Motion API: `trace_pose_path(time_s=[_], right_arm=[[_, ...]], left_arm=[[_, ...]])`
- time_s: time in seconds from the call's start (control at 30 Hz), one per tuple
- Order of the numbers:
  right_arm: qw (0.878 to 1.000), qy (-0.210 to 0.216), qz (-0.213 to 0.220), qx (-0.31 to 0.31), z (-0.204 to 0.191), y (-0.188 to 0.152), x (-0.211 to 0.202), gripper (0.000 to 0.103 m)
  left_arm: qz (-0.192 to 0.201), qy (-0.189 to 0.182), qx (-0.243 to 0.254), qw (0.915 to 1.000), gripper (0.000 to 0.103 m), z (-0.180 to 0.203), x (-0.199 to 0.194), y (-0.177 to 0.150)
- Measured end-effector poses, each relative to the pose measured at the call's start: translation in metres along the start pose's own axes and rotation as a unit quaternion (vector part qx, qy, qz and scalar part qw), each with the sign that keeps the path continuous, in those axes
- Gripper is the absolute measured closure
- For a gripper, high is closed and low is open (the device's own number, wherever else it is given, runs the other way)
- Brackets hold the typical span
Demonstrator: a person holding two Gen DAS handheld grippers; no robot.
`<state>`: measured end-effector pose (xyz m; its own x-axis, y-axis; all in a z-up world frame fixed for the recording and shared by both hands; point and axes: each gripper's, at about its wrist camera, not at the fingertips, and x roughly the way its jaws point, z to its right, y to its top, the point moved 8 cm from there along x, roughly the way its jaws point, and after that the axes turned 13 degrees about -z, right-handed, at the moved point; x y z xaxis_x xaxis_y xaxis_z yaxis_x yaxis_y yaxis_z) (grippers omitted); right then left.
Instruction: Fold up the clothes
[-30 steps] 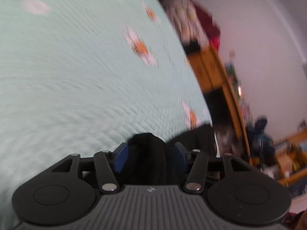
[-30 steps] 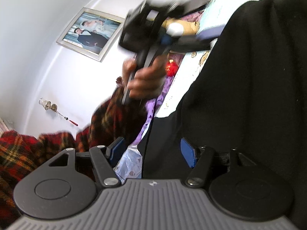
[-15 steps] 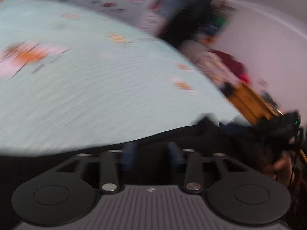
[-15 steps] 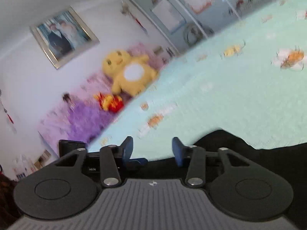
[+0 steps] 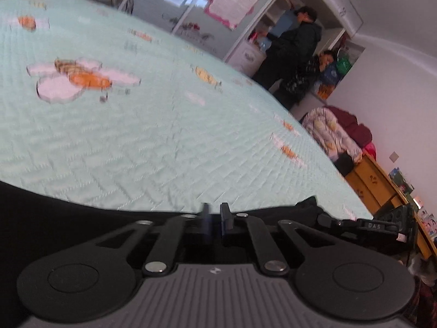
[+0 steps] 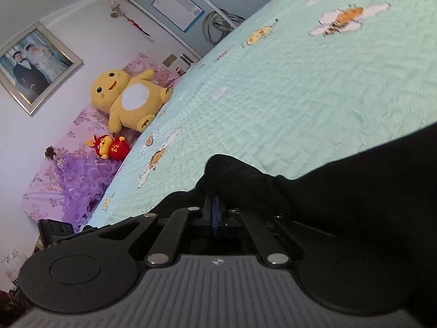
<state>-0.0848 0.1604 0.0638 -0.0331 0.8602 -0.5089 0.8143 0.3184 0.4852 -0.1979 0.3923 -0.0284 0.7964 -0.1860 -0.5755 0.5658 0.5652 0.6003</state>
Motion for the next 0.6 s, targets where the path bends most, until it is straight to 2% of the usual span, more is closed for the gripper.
trace_pose_path(time_s=[0.03,0.1,0.17,0.23,0.27,0.3,0.33,0.37,0.4,0.43,0.6], right_arm=[[1.0,0.001,0.006,-0.001,-0.005,0.001,-0.003,0.1],[1.0,0.005,0.025,-0.005,-0.019,0.005,-0.011,0.095],[0.999,0.007,0.034,-0.029,-0.037,0.009,-0.016,0.088],[0.998,-0.003,0.02,-0.062,-0.047,0.013,-0.009,0.088],[0.998,-0.003,0.015,-0.057,-0.04,0.015,-0.005,0.088],[0.999,-0.004,0.011,-0.053,-0.032,0.016,-0.001,0.089],[0.999,-0.005,0.006,-0.049,-0.024,0.017,0.003,0.098],[0.999,-0.005,0.002,-0.044,-0.017,0.018,0.007,0.103],[0.999,-0.006,-0.002,-0.04,-0.009,0.019,0.011,0.103],[0.999,-0.007,-0.007,-0.036,-0.002,0.021,0.015,0.103],[0.999,-0.01,-0.013,-0.033,0.012,0.022,0.022,0.103]], left_arm=[[0.006,-0.002,0.005,1.0,0.084,0.005,-0.006,0.0],[0.012,-0.03,0.024,0.9992,0.077,0.023,-0.02,0.0],[-0.003,-0.03,0.067,0.9973,0.066,0.039,-0.021,-0.005],[-0.036,-0.008,0.103,0.994,0.063,0.043,-0.006,-0.014],[-0.051,0.012,0.103,0.9933,0.063,0.033,0.006,-0.018],[-0.062,0.029,0.097,0.9929,0.065,0.022,0.018,-0.02],[-0.06,0.035,0.075,0.9948,0.082,0.007,0.025,-0.019],[-0.051,0.027,0.044,0.9974,0.091,-0.005,0.026,-0.015],[-0.048,0.02,0.016,0.9985,0.097,-0.015,0.025,-0.013],[-0.045,0.014,-0.004,0.9989,0.097,-0.022,0.025,-0.011],[-0.047,0.024,0.001,0.9986,0.097,-0.018,0.022,-0.01]])
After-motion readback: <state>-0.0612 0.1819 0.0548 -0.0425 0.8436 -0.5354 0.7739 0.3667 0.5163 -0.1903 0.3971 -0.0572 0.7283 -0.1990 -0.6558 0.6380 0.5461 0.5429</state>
